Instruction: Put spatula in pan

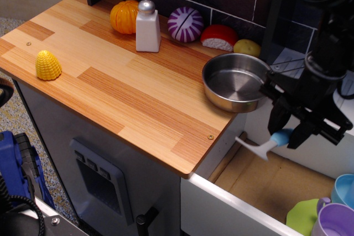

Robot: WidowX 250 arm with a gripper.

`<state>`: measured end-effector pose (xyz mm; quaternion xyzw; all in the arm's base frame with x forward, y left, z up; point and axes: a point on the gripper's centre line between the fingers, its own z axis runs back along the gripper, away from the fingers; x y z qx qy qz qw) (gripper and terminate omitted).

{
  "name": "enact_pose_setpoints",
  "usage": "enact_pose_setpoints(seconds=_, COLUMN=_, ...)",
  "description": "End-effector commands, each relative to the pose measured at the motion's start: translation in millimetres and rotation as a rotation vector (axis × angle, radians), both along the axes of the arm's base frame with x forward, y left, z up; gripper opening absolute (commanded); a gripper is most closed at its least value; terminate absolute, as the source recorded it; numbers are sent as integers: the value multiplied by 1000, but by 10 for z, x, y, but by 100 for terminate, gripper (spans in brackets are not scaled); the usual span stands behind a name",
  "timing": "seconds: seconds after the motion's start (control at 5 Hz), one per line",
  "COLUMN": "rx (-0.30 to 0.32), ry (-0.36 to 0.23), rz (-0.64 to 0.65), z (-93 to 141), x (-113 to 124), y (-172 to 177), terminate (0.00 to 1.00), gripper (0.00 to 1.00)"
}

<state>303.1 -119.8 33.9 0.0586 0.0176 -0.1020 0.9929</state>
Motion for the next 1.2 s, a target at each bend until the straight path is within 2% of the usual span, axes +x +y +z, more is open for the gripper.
enact_pose_setpoints(seconds=0.0, rx=24, ry=-92, rz=-80, z=536, x=249, y=139, terminate=0, gripper=0)
enact_pose_setpoints(seconds=0.4, rx=61, ry=-90, rz=-215, z=645, x=534, y=508, terminate=0, gripper=0)
enact_pose_setpoints(seconds=0.8, rx=30, ry=-134, rz=-316, z=382, x=577, y=754, terminate=0, gripper=0)
enact_pose_setpoints(seconds=1.0, rx=22, ry=-170, rz=-349, z=316, x=570, y=779, terminate=100, gripper=100)
